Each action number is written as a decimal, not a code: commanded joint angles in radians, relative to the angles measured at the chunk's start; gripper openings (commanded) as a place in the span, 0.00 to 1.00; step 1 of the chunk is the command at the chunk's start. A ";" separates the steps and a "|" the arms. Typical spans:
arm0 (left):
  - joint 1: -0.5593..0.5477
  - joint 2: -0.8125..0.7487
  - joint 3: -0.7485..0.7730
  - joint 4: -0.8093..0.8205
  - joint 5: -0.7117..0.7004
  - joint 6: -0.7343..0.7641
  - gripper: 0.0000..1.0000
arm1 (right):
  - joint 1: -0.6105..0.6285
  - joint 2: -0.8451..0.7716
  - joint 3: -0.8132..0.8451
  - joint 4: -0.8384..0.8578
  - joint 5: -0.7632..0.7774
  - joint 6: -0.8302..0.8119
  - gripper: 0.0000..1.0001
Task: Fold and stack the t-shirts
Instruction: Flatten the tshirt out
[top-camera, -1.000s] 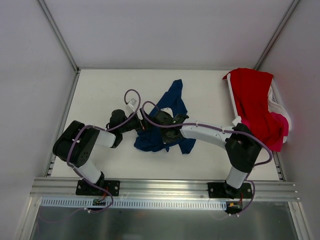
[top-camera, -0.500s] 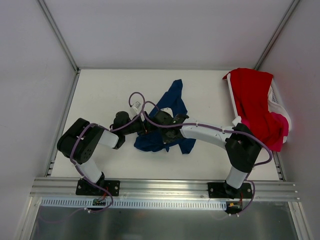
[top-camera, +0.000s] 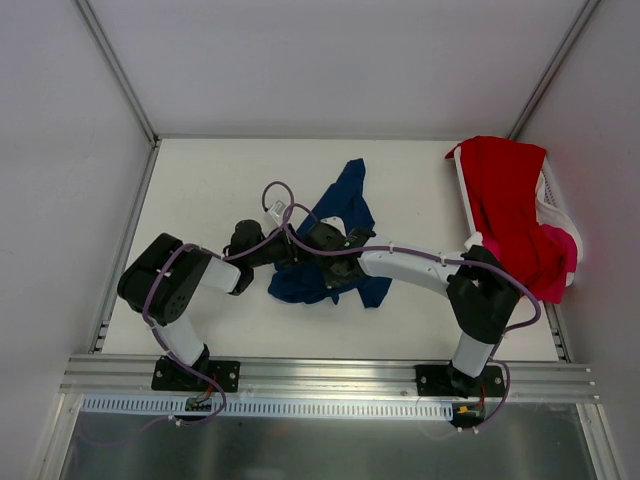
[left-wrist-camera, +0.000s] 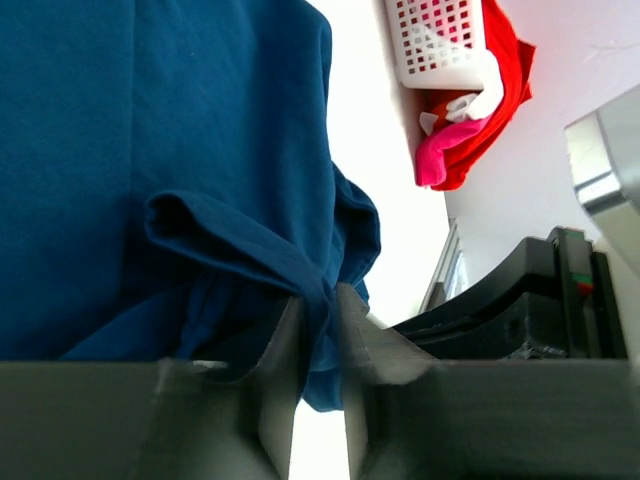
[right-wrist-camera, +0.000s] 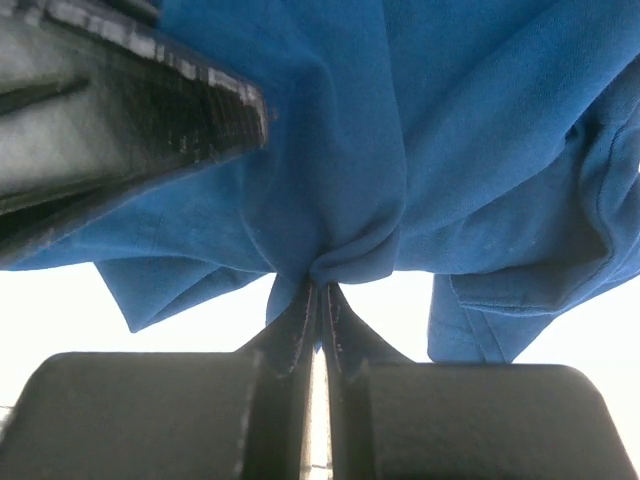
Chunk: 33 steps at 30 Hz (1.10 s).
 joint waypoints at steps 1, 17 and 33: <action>-0.009 0.015 0.034 0.030 0.035 0.019 0.09 | 0.004 0.004 0.032 0.000 -0.006 0.008 0.01; -0.012 -0.650 0.111 -0.771 -0.193 0.387 0.00 | -0.150 -0.075 0.321 -0.163 0.096 -0.158 1.00; -0.014 -1.136 0.373 -1.492 -0.523 0.485 0.00 | -0.407 0.347 0.861 -0.199 -0.239 -0.233 0.99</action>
